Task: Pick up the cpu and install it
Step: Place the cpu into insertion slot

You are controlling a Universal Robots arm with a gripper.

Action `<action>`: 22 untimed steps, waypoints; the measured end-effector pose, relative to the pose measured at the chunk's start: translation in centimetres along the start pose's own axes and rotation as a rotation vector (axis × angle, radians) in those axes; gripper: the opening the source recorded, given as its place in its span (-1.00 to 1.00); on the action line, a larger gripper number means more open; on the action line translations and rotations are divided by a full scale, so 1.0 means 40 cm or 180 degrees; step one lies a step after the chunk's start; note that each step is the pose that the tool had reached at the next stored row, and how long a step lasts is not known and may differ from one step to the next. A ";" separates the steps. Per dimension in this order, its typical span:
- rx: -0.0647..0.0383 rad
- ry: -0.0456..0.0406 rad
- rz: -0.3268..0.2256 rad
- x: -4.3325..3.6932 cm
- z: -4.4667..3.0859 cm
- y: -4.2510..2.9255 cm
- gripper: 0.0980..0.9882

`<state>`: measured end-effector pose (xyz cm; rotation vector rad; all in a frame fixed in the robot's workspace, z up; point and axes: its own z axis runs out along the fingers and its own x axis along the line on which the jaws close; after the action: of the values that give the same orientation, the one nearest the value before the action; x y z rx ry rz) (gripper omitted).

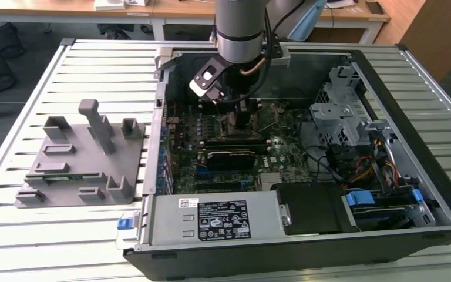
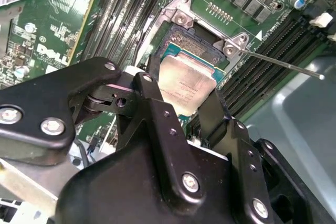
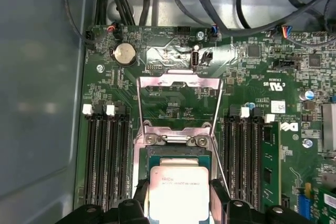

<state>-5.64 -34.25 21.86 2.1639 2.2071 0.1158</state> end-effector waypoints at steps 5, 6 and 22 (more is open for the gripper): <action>0.0000 -0.0001 0.0013 0.002 0.016 -0.001 0.00; 0.0000 -0.0001 0.0016 0.003 0.018 -0.001 0.00; -0.0001 0.0000 0.0019 0.003 0.034 -0.003 0.00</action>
<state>-5.63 -34.10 20.52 2.1704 2.2005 0.1164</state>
